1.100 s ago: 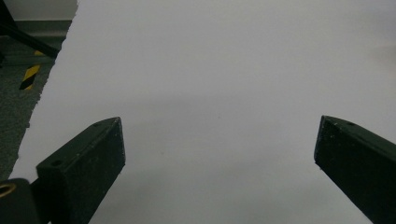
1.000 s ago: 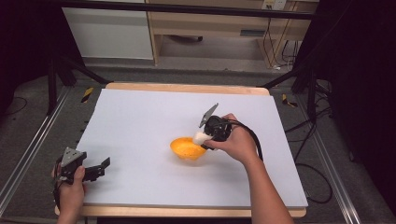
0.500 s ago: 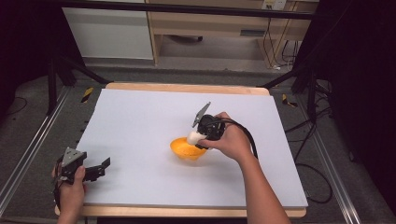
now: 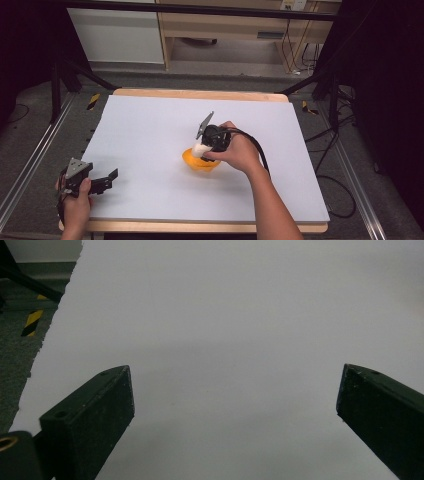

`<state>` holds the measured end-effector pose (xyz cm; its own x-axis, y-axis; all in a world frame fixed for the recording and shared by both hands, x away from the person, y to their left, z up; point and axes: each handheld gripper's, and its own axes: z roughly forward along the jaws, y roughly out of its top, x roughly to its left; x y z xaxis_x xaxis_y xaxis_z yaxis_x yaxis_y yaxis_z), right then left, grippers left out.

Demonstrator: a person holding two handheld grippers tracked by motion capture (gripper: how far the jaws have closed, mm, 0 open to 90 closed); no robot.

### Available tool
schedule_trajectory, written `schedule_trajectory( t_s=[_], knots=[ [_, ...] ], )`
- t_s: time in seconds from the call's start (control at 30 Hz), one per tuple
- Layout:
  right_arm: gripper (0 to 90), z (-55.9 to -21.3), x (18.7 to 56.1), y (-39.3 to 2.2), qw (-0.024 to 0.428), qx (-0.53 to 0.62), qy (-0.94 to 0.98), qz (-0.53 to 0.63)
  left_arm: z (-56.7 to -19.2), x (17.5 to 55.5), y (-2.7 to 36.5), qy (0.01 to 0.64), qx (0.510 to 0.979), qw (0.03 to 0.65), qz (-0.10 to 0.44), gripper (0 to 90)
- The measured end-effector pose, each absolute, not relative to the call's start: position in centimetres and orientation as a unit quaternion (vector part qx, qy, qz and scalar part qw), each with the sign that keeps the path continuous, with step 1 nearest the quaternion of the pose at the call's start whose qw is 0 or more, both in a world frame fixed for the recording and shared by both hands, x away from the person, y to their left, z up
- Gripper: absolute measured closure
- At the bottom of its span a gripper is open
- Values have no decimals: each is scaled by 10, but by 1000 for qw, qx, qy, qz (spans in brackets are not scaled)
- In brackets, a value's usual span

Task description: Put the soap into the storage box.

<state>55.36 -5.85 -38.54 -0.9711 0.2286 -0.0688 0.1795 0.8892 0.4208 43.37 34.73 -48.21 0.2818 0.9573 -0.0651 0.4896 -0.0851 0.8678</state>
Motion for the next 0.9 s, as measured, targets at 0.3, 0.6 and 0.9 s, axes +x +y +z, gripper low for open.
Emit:
schedule_trajectory(
  t_s=[0.3,0.6,0.9],
  knots=[
    [494,-392,556,-53,57,106,971,207,-482,434,347,531,681,420,278,15],
    [493,-398,557,-49,54,96,974,200,-482,434,347,531,681,420,278,15],
    [365,-393,557,-55,36,126,964,233,-482,434,348,531,682,420,277,15]
  ],
)
